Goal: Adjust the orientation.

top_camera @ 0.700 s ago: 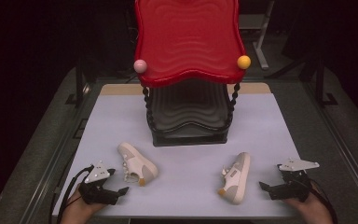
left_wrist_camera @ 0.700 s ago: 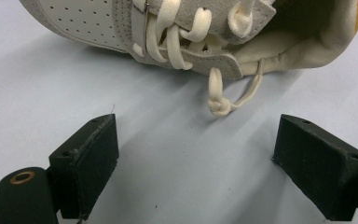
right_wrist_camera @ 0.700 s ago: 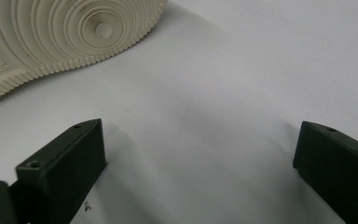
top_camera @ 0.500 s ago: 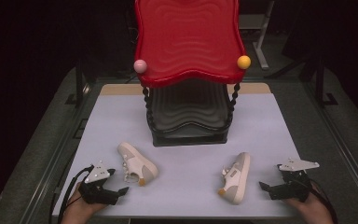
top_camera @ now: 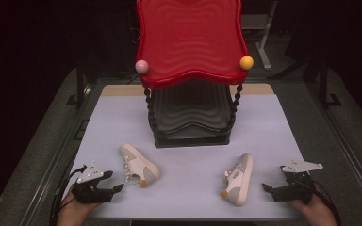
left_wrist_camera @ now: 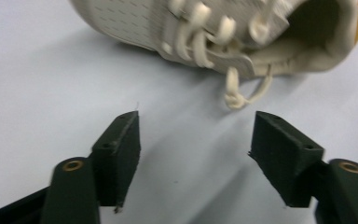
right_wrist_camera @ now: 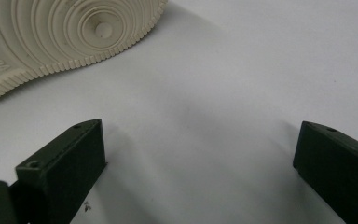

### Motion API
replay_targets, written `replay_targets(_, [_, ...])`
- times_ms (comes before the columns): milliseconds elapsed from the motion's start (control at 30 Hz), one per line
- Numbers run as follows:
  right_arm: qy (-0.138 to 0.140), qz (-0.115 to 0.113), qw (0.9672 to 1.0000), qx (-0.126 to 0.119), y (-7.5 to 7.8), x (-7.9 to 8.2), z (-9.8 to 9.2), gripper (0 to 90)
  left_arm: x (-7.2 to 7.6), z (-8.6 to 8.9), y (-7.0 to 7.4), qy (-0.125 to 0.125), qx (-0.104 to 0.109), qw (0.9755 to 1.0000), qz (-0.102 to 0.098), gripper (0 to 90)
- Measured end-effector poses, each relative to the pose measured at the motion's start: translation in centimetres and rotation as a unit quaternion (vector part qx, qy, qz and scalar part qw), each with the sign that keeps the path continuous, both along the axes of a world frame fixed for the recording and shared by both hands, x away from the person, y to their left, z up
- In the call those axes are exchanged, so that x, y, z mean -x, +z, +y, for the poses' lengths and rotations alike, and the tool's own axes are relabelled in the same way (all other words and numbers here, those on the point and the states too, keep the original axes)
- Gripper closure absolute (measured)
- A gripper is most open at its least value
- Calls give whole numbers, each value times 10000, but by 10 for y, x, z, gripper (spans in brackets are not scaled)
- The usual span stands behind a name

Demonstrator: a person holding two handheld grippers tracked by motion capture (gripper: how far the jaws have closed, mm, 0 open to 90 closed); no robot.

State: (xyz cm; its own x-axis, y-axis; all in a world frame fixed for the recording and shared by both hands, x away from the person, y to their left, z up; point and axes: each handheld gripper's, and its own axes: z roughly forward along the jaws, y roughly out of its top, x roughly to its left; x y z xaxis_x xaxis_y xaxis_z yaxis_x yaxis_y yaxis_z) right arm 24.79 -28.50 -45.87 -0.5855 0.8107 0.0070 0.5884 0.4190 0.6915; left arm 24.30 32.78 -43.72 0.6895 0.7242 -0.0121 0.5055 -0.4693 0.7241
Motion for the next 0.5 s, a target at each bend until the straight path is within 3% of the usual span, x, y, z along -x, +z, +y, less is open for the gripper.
replay_targets(100, [1,-5,10000,0,0,0,0,14,-1,8,7,128,50,9998,-129,440])
replay_targets(133, [-3,-1,10000,-2,0,0,0,14,-2,11,9,210,79,9996,-178,509])
replay_targets(233, [-13,13,10000,-10,0,0,0,14,-7,18,17,453,181,9987,-139,595])
replay_targets(267, [-6,5,10000,-7,0,0,0,14,-10,21,21,528,243,9982,-130,662])
replay_targets(333, [-6,4,10000,-6,0,0,0,14,-12,21,24,545,241,9982,-118,694])
replay_targets(367, [-6,6,10000,-4,0,0,0,14,-17,22,28,592,221,9980,-92,767])
replay_targets(433, [-9,6,10000,-5,0,0,0,14,-19,22,30,603,223,9979,-107,800])
replay_targets(500, [-10,6,10000,-4,0,0,0,14,-25,24,34,646,256,9975,-112,900])
